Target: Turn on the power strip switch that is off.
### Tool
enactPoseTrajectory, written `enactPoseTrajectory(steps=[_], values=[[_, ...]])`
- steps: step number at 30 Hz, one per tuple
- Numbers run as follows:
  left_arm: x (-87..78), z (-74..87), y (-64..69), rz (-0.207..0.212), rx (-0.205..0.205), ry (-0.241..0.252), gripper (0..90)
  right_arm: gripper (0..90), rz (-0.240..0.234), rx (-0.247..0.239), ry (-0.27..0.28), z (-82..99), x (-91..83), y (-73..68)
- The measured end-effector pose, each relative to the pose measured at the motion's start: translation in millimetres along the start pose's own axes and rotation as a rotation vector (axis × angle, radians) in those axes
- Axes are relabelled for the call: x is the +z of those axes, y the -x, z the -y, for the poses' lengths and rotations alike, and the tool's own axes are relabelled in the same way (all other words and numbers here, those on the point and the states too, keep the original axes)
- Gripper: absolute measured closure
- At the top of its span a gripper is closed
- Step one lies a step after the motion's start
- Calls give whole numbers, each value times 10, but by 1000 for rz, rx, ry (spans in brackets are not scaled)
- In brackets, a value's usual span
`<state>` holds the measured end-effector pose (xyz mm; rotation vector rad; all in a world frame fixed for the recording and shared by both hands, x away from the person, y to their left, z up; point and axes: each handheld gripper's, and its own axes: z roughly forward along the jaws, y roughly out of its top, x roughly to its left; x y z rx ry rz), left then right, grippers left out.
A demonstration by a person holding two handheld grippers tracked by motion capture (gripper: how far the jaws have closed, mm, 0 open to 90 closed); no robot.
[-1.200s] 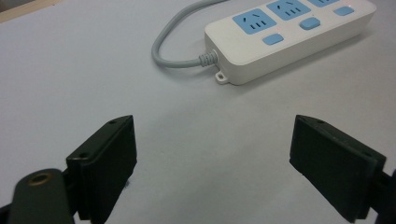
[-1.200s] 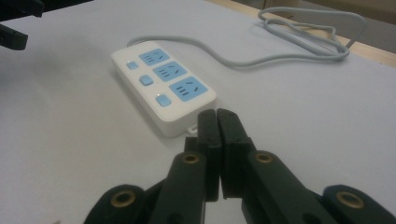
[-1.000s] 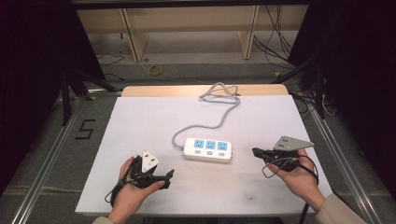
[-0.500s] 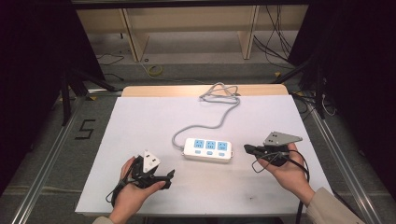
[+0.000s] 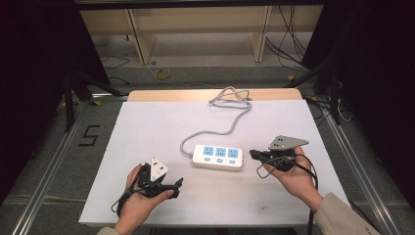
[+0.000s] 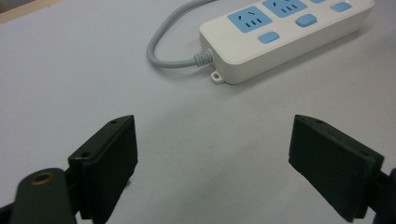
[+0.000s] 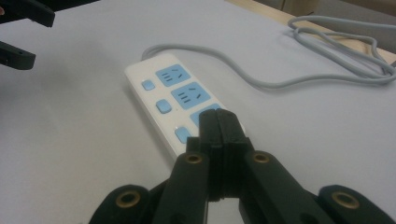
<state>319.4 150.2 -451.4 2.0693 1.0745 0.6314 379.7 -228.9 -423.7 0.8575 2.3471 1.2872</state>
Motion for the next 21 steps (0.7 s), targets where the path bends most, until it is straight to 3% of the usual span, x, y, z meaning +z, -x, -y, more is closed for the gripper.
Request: enactPoseTrajectory(steps=[21], values=[[1,-3,0,-5,3,4,152,900,-26,-15,-30,-112,204,-73]])
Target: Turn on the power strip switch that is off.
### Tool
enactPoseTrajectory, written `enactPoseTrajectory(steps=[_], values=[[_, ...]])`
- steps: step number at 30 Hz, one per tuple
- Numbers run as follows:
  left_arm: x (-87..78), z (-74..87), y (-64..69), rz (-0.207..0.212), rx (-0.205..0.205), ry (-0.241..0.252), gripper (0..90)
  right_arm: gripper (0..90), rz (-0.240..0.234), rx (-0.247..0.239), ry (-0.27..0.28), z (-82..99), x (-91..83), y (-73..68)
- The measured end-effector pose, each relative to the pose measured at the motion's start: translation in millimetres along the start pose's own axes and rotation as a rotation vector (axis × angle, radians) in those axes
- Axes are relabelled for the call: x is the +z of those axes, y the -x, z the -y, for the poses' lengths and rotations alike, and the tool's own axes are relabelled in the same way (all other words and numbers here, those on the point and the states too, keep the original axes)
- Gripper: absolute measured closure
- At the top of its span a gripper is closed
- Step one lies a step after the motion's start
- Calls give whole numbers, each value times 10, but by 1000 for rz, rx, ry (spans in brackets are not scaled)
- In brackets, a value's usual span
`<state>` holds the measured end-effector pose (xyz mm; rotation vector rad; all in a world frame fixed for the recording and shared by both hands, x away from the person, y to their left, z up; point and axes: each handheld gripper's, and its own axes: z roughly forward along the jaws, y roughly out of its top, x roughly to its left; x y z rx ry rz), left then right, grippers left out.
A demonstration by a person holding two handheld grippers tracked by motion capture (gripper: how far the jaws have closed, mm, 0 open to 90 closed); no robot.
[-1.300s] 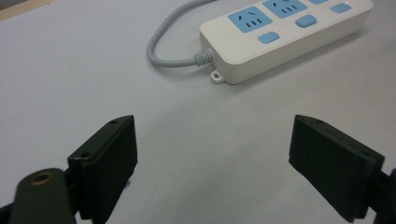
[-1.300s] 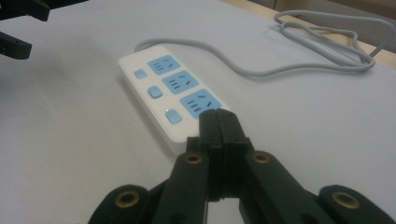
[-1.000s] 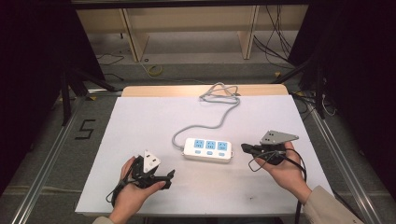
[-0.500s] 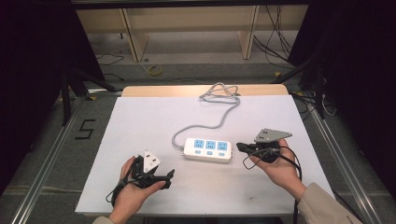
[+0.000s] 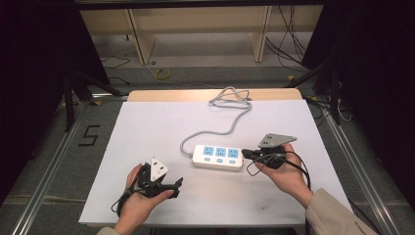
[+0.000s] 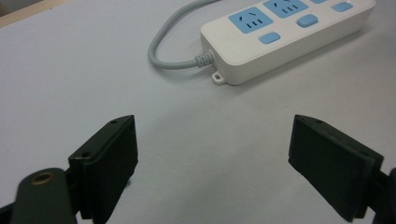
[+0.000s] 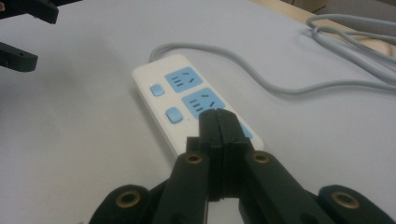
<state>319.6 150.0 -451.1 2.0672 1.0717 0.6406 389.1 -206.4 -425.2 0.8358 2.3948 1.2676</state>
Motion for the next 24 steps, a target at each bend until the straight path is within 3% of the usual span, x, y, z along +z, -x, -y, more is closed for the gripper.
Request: enactPoseTrajectory(steps=[24], values=[[9,-6,6,-5,9,-2,154,900,-27,-5,-50,-107,242,-74]])
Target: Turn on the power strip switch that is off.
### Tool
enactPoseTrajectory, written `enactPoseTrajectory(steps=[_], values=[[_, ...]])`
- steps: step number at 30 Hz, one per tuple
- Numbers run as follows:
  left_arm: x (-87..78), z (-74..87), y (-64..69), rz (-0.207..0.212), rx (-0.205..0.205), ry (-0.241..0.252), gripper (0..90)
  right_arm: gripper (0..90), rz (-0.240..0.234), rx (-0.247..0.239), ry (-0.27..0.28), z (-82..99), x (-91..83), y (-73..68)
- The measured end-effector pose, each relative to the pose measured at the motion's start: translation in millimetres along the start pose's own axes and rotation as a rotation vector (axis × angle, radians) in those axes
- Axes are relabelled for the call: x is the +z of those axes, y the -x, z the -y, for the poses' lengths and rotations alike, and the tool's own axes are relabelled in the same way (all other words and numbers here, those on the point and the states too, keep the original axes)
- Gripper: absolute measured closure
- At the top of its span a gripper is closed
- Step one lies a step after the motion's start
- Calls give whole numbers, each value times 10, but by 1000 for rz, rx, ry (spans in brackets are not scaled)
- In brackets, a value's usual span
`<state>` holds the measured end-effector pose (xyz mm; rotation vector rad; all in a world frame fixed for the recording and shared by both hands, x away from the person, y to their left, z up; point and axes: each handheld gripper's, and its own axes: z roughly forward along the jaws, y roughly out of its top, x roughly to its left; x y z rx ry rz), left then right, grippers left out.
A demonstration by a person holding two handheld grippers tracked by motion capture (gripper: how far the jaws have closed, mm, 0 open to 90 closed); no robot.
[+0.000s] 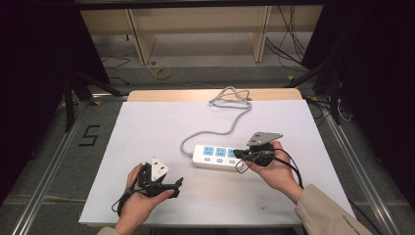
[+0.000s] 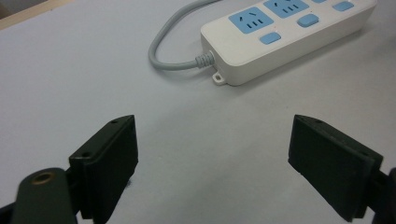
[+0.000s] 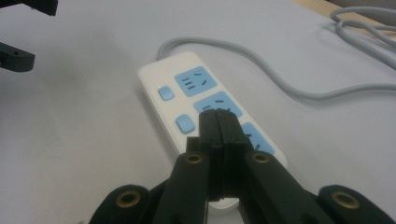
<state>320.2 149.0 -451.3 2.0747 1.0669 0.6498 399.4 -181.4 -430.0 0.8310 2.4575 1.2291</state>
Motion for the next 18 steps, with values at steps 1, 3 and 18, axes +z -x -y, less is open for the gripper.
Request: enactPoseTrajectory(steps=[1,3,18], values=[[1,0,0,1,1,-1,155,900,-2,-5,-8,-8,25,-6],[2,0,0,0,1,-1,154,900,-5,-6,-15,-15,44,-10],[3,-2,1,3,1,-1,155,900,-13,-12,-47,-68,177,-42]])
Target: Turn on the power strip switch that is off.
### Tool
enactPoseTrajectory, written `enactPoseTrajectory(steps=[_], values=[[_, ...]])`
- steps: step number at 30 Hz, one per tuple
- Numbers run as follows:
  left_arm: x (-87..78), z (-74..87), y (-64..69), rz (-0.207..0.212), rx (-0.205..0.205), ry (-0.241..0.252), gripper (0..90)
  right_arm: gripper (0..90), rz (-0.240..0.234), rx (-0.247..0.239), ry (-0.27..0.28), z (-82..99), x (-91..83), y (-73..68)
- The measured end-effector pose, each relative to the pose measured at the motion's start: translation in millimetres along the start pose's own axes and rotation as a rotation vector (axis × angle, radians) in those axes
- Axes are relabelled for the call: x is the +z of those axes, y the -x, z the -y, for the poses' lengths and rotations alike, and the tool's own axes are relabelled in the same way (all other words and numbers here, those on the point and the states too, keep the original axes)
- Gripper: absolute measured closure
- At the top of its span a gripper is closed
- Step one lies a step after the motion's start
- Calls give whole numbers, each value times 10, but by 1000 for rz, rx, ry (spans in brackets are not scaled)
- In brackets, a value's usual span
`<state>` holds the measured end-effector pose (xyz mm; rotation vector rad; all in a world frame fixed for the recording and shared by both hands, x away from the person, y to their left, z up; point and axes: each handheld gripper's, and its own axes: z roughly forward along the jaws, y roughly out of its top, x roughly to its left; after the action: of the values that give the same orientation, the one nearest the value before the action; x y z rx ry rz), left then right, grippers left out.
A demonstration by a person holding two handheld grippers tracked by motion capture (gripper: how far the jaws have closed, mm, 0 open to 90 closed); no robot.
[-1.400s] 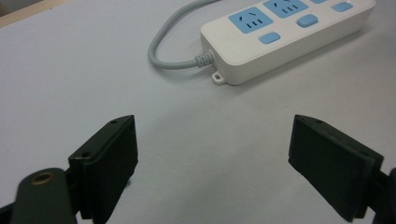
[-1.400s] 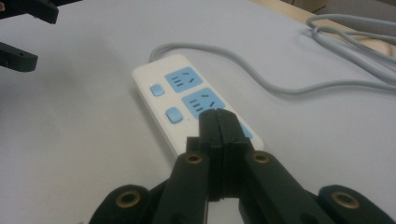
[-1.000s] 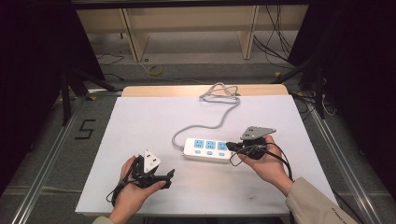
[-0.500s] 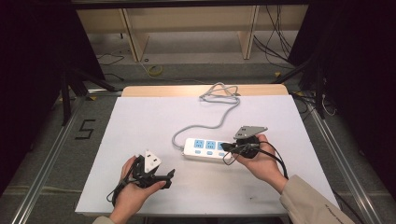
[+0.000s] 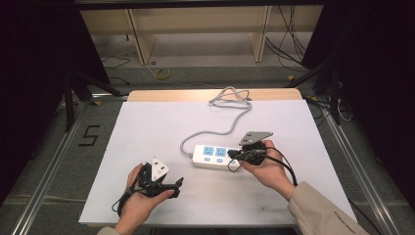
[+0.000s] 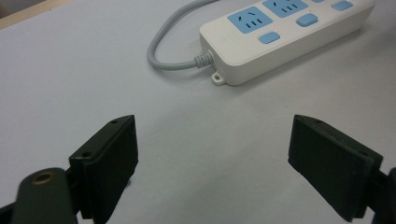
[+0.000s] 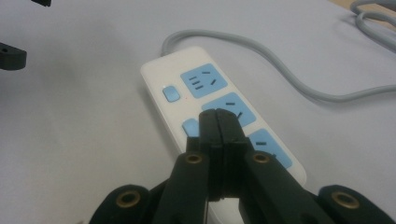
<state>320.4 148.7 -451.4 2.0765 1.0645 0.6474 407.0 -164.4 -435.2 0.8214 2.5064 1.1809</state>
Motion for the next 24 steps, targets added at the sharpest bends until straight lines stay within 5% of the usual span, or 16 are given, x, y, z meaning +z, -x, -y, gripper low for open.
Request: enactPoseTrajectory(steps=[24], values=[[13,-19,8,-2,7,11,157,900,-15,-15,-48,-67,206,-56]])
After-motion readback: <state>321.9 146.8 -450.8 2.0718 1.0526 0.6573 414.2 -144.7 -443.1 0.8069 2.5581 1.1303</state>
